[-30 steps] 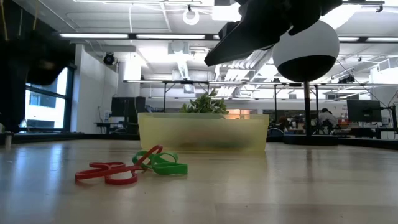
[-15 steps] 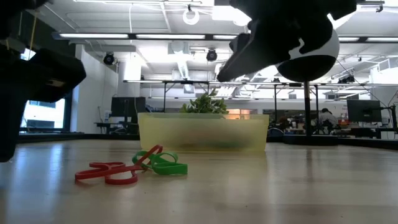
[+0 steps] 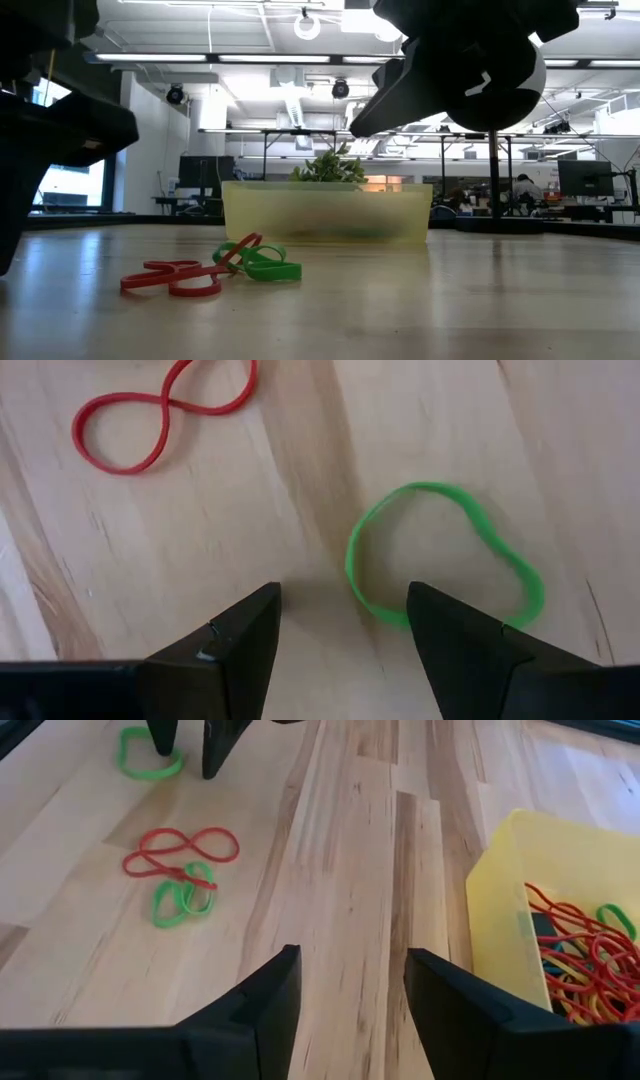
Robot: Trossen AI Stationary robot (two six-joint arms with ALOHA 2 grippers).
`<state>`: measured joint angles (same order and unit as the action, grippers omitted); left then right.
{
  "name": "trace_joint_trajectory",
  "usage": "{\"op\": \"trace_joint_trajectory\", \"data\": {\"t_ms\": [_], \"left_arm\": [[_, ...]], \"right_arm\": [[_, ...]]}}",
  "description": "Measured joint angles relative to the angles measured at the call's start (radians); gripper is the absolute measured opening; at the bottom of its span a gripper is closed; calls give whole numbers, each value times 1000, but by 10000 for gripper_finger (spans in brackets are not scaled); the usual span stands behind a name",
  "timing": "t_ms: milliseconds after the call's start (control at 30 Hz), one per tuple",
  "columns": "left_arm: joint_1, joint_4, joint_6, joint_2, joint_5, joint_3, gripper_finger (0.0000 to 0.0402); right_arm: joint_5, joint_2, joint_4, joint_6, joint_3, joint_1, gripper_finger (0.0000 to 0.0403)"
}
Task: Pick and place rubber bands into bin
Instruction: Put the green rubber band into the yellow bin
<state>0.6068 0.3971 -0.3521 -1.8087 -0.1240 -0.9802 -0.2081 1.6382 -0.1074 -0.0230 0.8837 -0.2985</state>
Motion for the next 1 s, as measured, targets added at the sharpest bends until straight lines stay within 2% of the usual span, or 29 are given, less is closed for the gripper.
{"op": "trace_joint_trajectory", "data": {"t_ms": [133, 233, 400, 567, 667, 800, 1000], "left_arm": [[-7, 28, 25, -23, 9, -38, 208], [-7, 8, 41, -30, 12, -56, 192], [-20, 1, 99, -29, 11, -80, 123], [-33, 4, 120, -28, 83, -81, 47], [-32, 8, 139, -29, 80, -81, 22], [-31, 7, 162, -28, 64, -81, 30], [-31, 16, 165, -28, 53, -81, 103]], "right_arm": [[0, 0, 1, -1, 0, 0, 168], [0, 0, 6, -2, 0, 0, 169], [0, 0, 13, -2, 0, 0, 169], [1, 0, 13, -1, 0, -3, 169], [1, 0, 13, 5, 0, -5, 168], [1, 0, 13, 7, 0, -5, 166], [1, 0, 13, 7, 0, -5, 165]]}}
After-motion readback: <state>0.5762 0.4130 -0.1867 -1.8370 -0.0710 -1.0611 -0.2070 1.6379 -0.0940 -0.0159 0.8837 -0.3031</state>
